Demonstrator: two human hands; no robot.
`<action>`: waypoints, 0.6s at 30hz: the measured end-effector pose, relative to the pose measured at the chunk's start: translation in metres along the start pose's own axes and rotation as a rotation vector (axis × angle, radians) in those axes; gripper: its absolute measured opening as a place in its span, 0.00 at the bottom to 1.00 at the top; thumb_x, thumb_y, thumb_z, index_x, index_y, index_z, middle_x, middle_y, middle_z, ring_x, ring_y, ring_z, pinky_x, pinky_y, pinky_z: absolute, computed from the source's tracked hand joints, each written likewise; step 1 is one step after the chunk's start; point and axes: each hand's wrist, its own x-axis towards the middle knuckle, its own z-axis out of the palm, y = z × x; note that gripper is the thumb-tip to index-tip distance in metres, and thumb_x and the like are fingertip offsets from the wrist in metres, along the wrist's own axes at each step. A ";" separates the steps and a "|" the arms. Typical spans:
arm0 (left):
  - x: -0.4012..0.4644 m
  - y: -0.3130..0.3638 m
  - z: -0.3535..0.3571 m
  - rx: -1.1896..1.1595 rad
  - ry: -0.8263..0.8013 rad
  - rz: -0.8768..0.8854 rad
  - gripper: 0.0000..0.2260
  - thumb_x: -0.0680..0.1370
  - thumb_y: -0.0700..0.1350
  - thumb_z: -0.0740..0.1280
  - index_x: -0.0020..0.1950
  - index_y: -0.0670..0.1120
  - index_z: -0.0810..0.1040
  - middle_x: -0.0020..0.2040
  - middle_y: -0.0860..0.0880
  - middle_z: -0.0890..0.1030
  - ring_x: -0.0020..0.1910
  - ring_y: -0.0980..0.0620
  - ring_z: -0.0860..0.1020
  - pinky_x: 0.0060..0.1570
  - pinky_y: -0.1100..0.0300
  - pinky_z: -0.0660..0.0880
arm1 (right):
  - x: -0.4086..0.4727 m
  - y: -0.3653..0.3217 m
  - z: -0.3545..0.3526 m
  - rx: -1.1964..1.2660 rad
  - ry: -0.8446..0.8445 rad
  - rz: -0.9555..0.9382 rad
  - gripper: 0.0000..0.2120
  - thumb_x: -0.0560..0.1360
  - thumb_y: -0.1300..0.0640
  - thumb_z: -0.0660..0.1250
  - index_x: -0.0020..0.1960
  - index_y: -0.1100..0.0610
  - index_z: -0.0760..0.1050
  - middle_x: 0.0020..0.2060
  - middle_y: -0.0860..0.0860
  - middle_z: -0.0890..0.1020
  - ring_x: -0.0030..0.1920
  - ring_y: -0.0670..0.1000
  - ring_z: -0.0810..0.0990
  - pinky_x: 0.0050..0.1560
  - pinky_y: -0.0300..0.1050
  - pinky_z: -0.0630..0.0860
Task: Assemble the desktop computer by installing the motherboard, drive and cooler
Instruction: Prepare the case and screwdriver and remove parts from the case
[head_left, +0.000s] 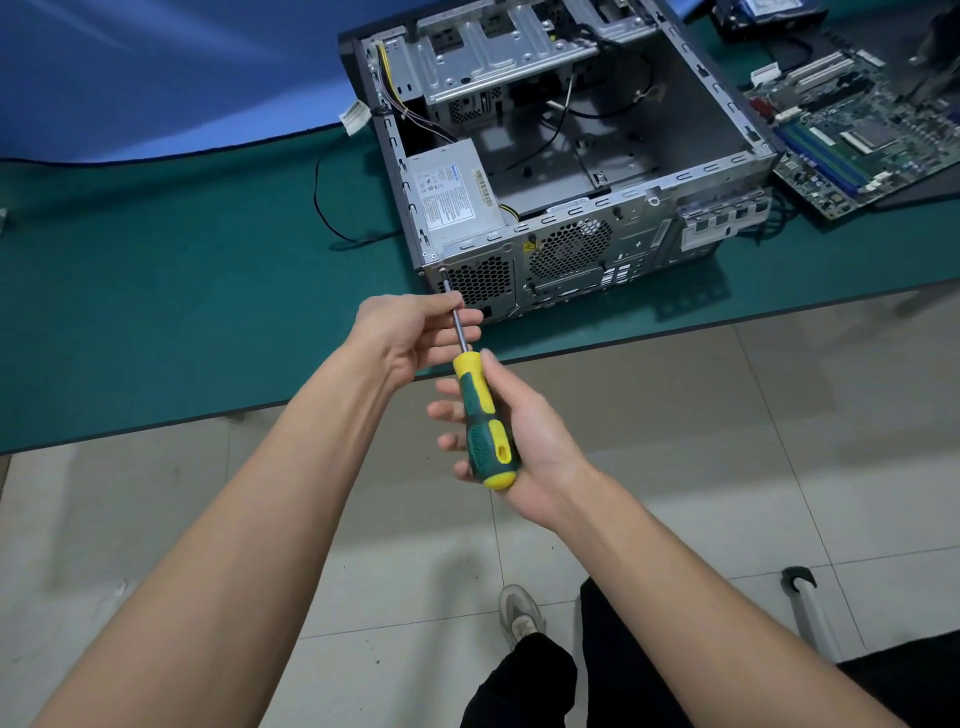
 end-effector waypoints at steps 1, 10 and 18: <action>0.001 0.000 0.001 0.020 0.037 0.016 0.03 0.75 0.39 0.68 0.43 0.40 0.78 0.30 0.46 0.83 0.27 0.54 0.81 0.24 0.64 0.76 | 0.001 0.000 0.001 -0.059 0.042 -0.021 0.15 0.75 0.44 0.65 0.48 0.56 0.76 0.32 0.49 0.81 0.27 0.48 0.78 0.25 0.37 0.71; -0.006 -0.002 -0.007 0.180 -0.236 -0.044 0.09 0.81 0.44 0.59 0.50 0.41 0.77 0.42 0.45 0.84 0.35 0.50 0.83 0.30 0.63 0.77 | 0.007 0.003 0.002 0.056 0.079 -0.003 0.09 0.76 0.52 0.65 0.42 0.57 0.77 0.29 0.50 0.81 0.25 0.48 0.79 0.25 0.35 0.72; -0.007 -0.001 -0.005 0.277 -0.118 0.023 0.08 0.78 0.43 0.65 0.44 0.39 0.79 0.35 0.43 0.84 0.30 0.50 0.83 0.28 0.62 0.78 | 0.006 0.004 0.006 -0.212 0.196 -0.061 0.12 0.75 0.48 0.69 0.44 0.57 0.74 0.32 0.50 0.79 0.24 0.48 0.78 0.25 0.38 0.73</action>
